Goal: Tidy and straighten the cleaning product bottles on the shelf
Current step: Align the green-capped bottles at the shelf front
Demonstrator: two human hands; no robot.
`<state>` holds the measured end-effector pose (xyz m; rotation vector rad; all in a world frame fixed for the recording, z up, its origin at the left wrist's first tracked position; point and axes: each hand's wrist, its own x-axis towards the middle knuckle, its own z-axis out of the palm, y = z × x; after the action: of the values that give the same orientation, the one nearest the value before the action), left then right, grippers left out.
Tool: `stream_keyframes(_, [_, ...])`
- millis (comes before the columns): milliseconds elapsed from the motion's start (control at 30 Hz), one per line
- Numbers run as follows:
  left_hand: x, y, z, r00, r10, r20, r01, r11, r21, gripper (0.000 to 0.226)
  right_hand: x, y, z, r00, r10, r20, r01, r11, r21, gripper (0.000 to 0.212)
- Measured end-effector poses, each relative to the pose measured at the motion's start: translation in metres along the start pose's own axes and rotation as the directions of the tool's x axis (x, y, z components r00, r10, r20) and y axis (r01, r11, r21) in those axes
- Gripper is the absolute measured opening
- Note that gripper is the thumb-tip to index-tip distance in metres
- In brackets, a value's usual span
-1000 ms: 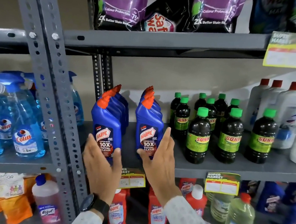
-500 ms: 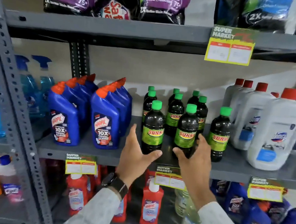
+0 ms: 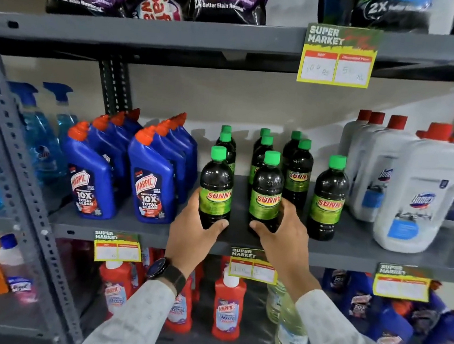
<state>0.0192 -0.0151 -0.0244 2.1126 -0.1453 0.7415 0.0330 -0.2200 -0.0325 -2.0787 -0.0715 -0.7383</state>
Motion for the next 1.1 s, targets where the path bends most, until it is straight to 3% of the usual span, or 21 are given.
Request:
stream_keyframes(600, [0.000,-0.005,-0.002,0.999,0.031,0.023,-0.032,0.997,0.063,0.096,-0.011,-0.011,0.006,0.998,-0.032,-0.053,0.028,0.997,-0.078,0.084])
stream_keyframes(700, [-0.011,0.003,-0.004,0.992,0.009,-0.123,-0.007,1.000,0.019,0.090,-0.017,-0.007,-0.007,0.998,-0.047,-0.040,0.043,0.995,-0.088,0.092])
stream_keyframes(800, [-0.029,0.019,-0.001,0.918,0.205,-0.339,-0.222,0.975,-0.014,0.052,-0.017,0.005,-0.036,0.960,-0.107,-0.260,0.097,0.994,-0.051,0.075])
stream_keyframes(900, [-0.035,0.045,0.015,0.929,0.233,-0.286,-0.268,0.959,-0.089,0.040,-0.004,0.023,-0.067,0.886,-0.145,-0.440,0.097,0.987,-0.129,0.071])
stream_keyframes(1033, [-0.036,0.081,0.054,0.994,0.082,-0.073,-0.084,0.996,-0.026,0.073,0.018,0.049,-0.089,0.969,0.048,-0.241,-0.069,0.994,-0.079,0.095])
stream_keyframes(1100, [-0.035,0.090,0.070,0.999,0.006,-0.041,-0.006,1.000,-0.009,0.093,0.026,0.059,-0.093,0.990,0.072,-0.121,-0.081,0.994,-0.071,0.091])
